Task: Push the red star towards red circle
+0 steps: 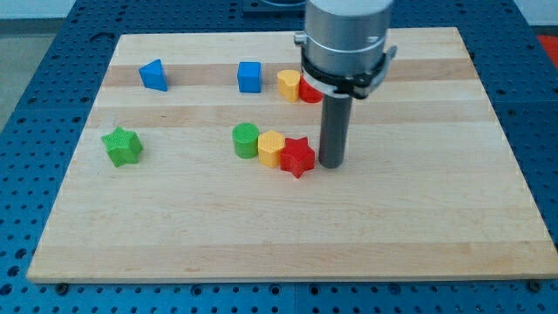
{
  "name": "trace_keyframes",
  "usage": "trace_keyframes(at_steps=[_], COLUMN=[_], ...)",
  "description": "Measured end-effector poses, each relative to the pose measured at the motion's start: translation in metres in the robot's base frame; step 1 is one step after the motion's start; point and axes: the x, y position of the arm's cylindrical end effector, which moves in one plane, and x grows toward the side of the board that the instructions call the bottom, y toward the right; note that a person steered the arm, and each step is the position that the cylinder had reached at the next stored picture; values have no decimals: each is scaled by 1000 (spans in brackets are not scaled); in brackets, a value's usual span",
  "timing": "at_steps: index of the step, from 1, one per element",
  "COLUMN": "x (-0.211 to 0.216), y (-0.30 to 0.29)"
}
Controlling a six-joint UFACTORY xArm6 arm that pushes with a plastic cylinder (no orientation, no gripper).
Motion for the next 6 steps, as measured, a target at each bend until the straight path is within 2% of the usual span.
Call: trace_keyframes(at_steps=[1,2,4,6], x=[26,49,5,0], y=[-10,-57,-61,-60])
